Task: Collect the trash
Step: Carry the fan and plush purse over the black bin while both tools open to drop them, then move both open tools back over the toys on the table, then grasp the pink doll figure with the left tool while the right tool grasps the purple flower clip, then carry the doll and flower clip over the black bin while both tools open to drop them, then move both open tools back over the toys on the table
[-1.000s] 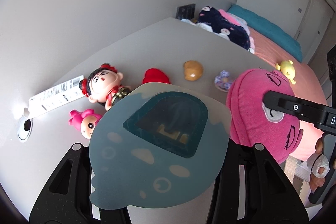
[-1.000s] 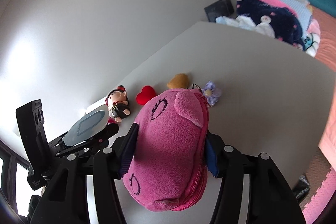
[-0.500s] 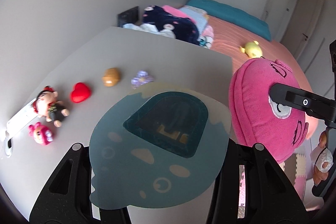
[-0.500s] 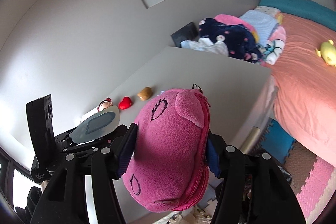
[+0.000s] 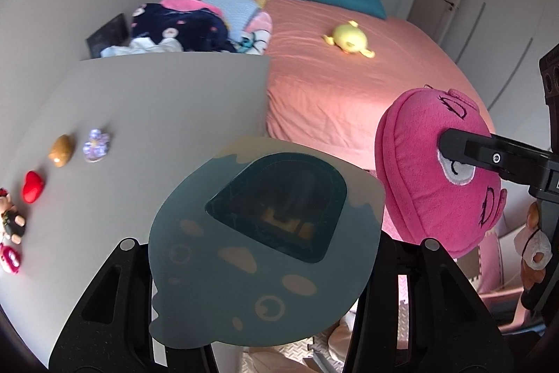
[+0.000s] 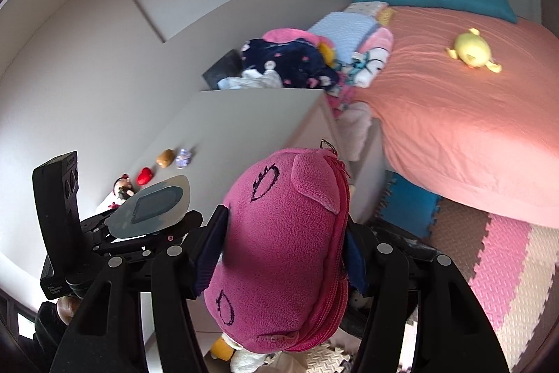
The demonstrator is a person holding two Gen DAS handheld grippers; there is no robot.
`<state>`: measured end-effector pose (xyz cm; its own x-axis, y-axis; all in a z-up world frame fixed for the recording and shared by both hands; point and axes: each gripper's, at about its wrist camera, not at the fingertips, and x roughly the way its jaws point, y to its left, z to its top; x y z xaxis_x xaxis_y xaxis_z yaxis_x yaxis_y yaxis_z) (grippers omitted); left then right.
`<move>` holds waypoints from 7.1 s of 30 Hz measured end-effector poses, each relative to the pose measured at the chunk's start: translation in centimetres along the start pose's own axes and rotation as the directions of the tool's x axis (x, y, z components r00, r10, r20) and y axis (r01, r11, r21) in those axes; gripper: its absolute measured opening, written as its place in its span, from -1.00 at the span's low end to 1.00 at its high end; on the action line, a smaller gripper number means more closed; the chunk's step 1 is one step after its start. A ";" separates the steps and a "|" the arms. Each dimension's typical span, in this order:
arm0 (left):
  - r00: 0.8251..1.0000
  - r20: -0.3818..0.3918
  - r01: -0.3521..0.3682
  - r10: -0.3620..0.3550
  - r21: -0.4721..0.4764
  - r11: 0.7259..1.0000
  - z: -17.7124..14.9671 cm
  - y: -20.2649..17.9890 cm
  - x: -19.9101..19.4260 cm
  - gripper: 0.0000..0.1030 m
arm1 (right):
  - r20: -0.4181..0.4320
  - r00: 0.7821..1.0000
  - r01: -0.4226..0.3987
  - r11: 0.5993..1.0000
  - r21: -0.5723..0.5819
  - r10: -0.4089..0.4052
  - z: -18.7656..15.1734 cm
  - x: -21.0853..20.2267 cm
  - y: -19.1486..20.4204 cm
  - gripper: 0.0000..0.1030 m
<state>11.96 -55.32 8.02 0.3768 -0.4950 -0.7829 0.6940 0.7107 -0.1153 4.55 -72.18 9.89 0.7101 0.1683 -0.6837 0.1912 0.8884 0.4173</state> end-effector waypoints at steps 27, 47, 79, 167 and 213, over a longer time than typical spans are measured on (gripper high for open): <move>0.984 -0.179 0.035 -0.018 0.092 0.995 0.8 -4.7 7.6 0.88 | 0.012 0.988 0.152 0.973 0.175 -0.156 -1.0 -3.4 -7.1 0.75; 0.988 -0.153 -0.002 0.006 0.031 1.000 -0.4 -1.6 5.5 0.88 | -0.027 0.997 0.071 0.994 0.083 -0.069 0.0 -0.9 -2.4 0.75; 0.920 -0.136 -0.387 0.368 -0.474 0.791 -9.4 20.9 -6.0 0.88 | -0.170 0.980 -0.154 0.943 -0.296 0.106 2.1 12.8 16.0 0.64; 1.000 -0.015 0.022 -0.020 0.141 0.990 0.8 -4.7 3.0 0.36 | -0.009 0.998 0.056 0.997 -0.046 -0.057 -0.4 -1.0 -3.1 -0.94; 0.985 -0.120 -0.134 0.127 -0.051 0.990 -2.4 4.9 3.4 0.88 | -0.083 0.996 0.021 1.000 0.007 -0.021 -0.1 3.3 0.2 0.69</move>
<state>15.16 -52.32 3.34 0.3858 -0.3370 -0.8588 0.6052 0.7951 -0.0401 6.87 -71.41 7.71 0.6474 0.1845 -0.7395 0.2108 0.8890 0.4064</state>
